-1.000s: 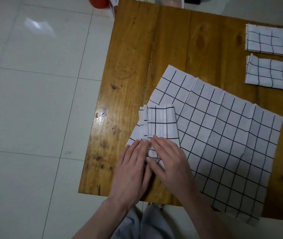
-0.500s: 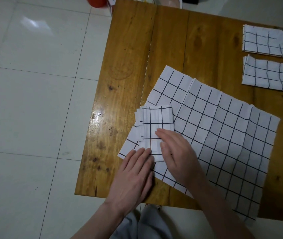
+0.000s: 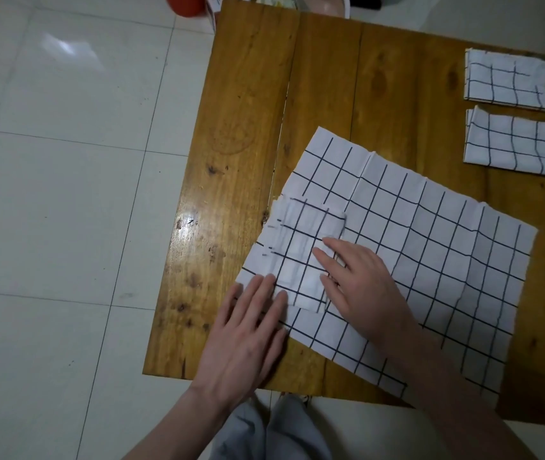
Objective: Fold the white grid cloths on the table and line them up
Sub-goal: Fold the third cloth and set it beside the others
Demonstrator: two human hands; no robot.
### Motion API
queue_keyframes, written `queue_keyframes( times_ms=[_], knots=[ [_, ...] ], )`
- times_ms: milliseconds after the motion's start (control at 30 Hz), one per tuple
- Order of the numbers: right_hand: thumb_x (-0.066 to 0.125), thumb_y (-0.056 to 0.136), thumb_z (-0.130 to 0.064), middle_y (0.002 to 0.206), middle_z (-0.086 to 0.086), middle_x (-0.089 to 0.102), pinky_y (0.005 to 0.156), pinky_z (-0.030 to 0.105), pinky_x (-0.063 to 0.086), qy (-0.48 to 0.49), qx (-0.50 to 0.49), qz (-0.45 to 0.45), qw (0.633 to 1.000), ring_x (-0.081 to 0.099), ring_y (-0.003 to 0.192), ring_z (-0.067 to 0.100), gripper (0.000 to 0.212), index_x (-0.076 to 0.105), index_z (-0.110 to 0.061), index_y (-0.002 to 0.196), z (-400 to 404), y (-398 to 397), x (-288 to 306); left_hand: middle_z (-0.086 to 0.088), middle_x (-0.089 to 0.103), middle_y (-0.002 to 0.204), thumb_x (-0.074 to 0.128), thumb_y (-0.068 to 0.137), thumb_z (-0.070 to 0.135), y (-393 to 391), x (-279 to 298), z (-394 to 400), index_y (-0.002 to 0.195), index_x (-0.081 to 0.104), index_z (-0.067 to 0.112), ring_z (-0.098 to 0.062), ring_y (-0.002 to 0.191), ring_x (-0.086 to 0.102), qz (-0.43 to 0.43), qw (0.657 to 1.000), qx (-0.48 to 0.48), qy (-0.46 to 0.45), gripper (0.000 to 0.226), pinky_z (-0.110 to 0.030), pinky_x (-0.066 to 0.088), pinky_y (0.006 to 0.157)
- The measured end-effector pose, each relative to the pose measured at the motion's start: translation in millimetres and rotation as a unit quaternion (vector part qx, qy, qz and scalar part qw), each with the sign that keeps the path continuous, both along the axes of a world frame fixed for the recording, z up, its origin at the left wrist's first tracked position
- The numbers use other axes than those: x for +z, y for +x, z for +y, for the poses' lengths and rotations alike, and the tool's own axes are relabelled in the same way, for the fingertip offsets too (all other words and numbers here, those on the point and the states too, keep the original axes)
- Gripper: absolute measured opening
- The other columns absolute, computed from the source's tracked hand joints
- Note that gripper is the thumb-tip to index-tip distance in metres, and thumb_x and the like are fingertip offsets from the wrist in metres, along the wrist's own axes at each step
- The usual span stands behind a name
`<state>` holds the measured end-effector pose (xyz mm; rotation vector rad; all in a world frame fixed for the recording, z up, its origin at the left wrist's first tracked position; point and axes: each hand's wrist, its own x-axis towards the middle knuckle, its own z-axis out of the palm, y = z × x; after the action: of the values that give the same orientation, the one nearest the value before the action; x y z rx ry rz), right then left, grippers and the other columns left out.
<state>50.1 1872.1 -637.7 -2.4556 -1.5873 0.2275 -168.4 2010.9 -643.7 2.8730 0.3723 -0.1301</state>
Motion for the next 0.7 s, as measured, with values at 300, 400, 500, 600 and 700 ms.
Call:
queue_keyframes(
  times_ms=[300, 400, 500, 600, 700],
  knots=[
    [0.051, 0.100, -0.036, 0.115, 0.007, 0.057, 0.081, 0.040, 0.056, -0.023, -0.163, 0.042, 0.985, 0.056, 0.103, 0.024, 0.050, 0.061, -0.009, 0.140, 7, -50, 5, -0.009, 0.013, 0.175, 0.028, 0.110, 0.045, 14, 4, 13, 0.166, 0.021, 0.012, -0.026, 0.162, 0.004, 0.006, 0.994, 0.108, 0.023, 0.065, -0.052, 0.011, 0.129],
    [0.045, 0.101, -0.040, 0.111, 0.006, 0.056, 0.080, 0.041, 0.056, -0.031, -0.191, 0.055, 0.980, 0.056, 0.101, 0.025, 0.054, 0.058, -0.007, 0.142, 13, -67, 4, -0.009, 0.012, 0.175, 0.031, 0.111, 0.042, 15, 6, -1, 0.166, 0.019, 0.010, -0.024, 0.162, 0.006, -0.004, 0.999, 0.046, 0.020, 0.065, -0.049, 0.011, 0.130],
    [0.042, 0.101, -0.041, 0.110, 0.005, 0.058, 0.078, 0.041, 0.055, -0.040, -0.204, 0.039, 0.977, 0.057, 0.101, 0.025, 0.054, 0.059, -0.009, 0.141, 16, -70, 4, -0.010, 0.016, 0.174, 0.034, 0.111, 0.042, 11, 3, -16, 0.165, 0.021, 0.009, -0.024, 0.161, 0.012, 0.008, 1.000, 0.001, 0.021, 0.065, -0.048, 0.018, 0.126],
    [0.043, 0.104, -0.039, 0.114, 0.004, 0.062, 0.078, 0.038, 0.052, -0.016, -0.191, 0.008, 0.981, 0.060, 0.101, 0.023, 0.049, 0.062, -0.010, 0.139, 14, -71, 8, -0.010, 0.018, 0.173, 0.035, 0.110, 0.042, 9, -1, -21, 0.165, 0.021, 0.008, -0.024, 0.161, 0.015, 0.026, 0.999, 0.022, 0.018, 0.067, -0.048, 0.021, 0.125],
    [0.043, 0.108, -0.035, 0.130, 0.005, 0.064, 0.089, 0.037, 0.052, 0.024, -0.140, 0.003, 0.990, 0.061, 0.116, 0.022, 0.045, 0.060, -0.012, 0.143, 9, -75, 12, -0.011, 0.020, 0.173, 0.038, 0.109, 0.042, 10, -3, -23, 0.165, 0.022, 0.008, -0.026, 0.160, 0.017, 0.032, 0.999, 0.035, 0.010, 0.068, -0.049, 0.023, 0.124]
  ],
)
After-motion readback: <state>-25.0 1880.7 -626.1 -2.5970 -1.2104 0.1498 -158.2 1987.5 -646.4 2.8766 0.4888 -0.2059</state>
